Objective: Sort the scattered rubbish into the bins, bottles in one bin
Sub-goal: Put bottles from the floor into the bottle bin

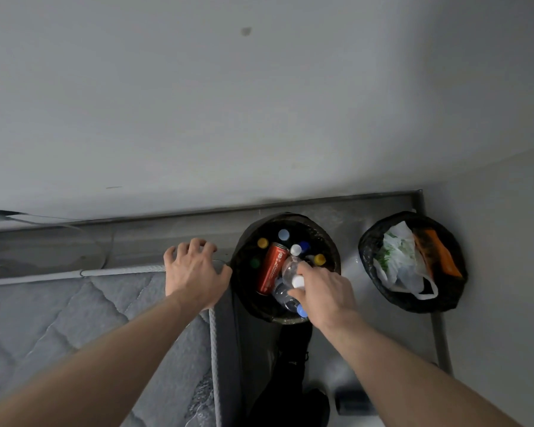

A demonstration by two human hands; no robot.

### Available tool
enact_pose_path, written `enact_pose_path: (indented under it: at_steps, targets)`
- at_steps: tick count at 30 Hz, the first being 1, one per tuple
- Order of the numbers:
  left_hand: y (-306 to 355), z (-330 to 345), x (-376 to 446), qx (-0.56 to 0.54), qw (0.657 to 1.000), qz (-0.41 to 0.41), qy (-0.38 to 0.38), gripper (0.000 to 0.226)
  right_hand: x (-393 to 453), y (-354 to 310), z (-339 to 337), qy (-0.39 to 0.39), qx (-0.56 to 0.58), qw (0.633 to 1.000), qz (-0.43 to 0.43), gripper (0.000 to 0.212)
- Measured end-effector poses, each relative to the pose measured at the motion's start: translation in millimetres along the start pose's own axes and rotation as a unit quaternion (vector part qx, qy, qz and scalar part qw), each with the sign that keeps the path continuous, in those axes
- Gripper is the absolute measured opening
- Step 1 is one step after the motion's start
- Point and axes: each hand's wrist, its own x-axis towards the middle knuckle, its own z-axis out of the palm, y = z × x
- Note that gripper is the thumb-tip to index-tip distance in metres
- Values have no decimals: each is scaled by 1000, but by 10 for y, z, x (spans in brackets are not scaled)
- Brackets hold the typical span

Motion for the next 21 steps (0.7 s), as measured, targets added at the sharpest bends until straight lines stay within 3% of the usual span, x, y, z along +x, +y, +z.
enact_pose_path:
  at_steps: [8, 14, 16, 21]
  targets:
    - [-2, 22, 5, -2, 1000, 3, 6, 58, 204, -130, 194, -78, 4, 996, 38, 38]
    - [-2, -21, -20, 5, 1000, 9, -11, 57, 1, -98, 224, -81, 36, 993, 83, 69]
    - [19, -49, -61, 9, 999, 28, -18, 54, -140, -10, 155, -84, 50, 991, 95, 75]
    - [351, -145, -339, -14, 993, 111, -31, 51, -573, 244, 10, -83, 106, 983, 124, 68]
